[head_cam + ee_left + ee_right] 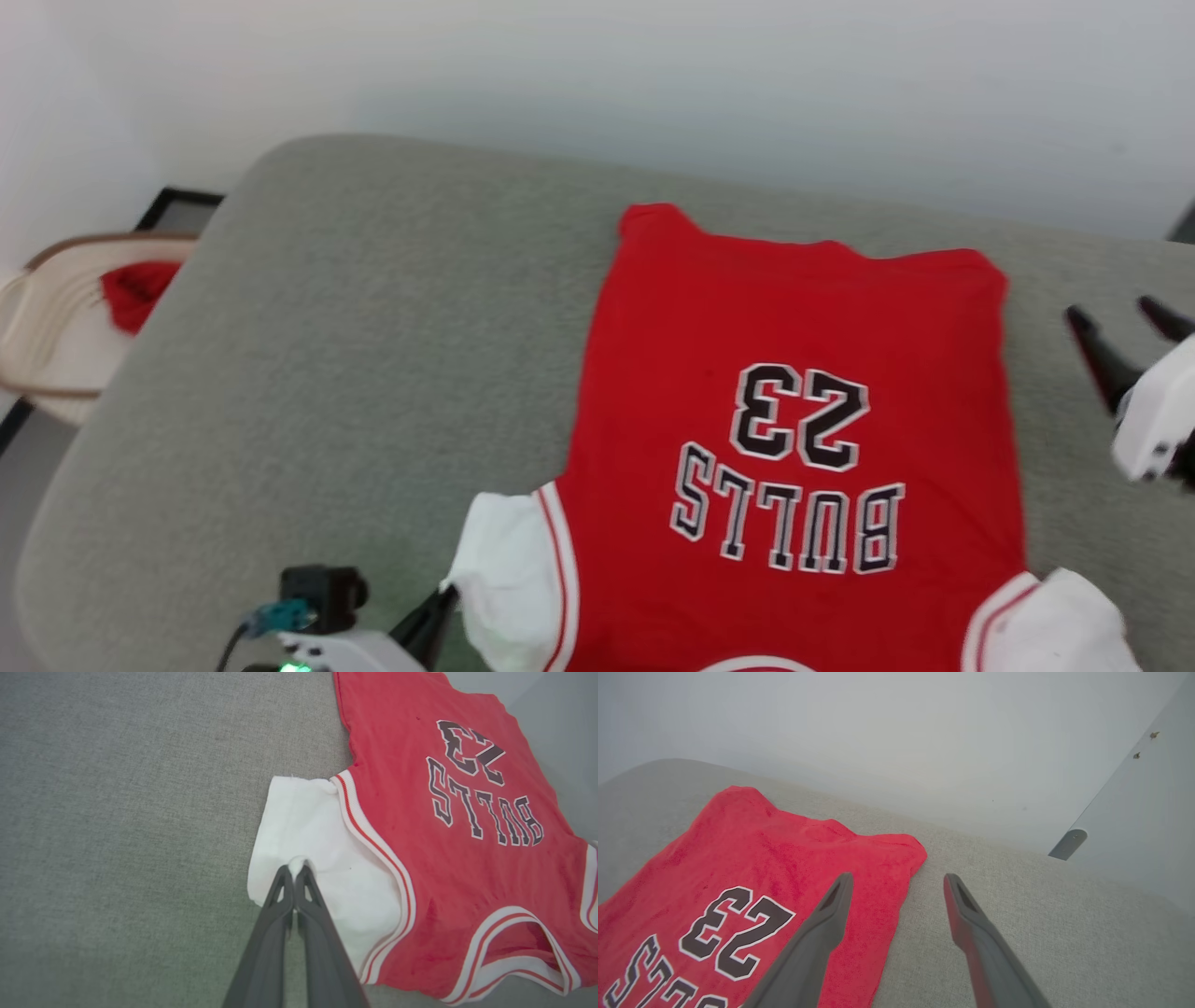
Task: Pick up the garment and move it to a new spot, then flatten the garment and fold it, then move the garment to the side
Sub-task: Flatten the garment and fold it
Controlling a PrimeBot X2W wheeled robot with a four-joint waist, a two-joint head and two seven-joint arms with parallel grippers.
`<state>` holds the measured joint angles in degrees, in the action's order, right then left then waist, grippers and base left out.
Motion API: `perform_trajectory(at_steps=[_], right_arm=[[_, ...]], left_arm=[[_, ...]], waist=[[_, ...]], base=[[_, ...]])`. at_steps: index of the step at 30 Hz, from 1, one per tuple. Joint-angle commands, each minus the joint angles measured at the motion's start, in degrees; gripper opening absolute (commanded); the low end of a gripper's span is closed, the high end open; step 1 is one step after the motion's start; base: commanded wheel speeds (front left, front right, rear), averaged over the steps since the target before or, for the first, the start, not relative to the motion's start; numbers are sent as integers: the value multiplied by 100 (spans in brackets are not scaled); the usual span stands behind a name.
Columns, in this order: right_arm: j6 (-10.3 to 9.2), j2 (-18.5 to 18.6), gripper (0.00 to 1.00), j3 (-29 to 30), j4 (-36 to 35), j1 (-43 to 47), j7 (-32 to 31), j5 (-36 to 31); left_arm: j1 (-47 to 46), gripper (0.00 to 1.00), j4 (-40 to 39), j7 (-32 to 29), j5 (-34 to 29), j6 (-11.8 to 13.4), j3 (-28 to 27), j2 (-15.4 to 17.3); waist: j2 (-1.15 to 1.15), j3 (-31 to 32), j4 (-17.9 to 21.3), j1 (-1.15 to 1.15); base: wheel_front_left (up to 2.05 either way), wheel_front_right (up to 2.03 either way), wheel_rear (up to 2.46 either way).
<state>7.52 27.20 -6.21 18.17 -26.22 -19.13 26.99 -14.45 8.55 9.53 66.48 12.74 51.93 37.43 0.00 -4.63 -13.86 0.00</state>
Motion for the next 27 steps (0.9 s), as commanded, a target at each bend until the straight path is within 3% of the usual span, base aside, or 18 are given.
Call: perform_trajectory(at_steps=[1,15,27], right_arm=[[-6,21,100,29,140,-133,-81,-18],[-5,331,100,217,2660,-2048,-1115,-451],[-5,298,100,974,4251,-2899,-1842,-1244]], left_arm=[[-95,0,26,-18,-59,-39,25,-53],[-920,0,712,-106,-375,-671,376,-908],[-1357,0,1311,19,-461,-1100,490,-1464]], waist=[[0,-269,-436,0],[0,-1130,-1362,0],[0,-1683,-1767,0]], base=[[0,0,0],[0,0,0],[0,0,0]])
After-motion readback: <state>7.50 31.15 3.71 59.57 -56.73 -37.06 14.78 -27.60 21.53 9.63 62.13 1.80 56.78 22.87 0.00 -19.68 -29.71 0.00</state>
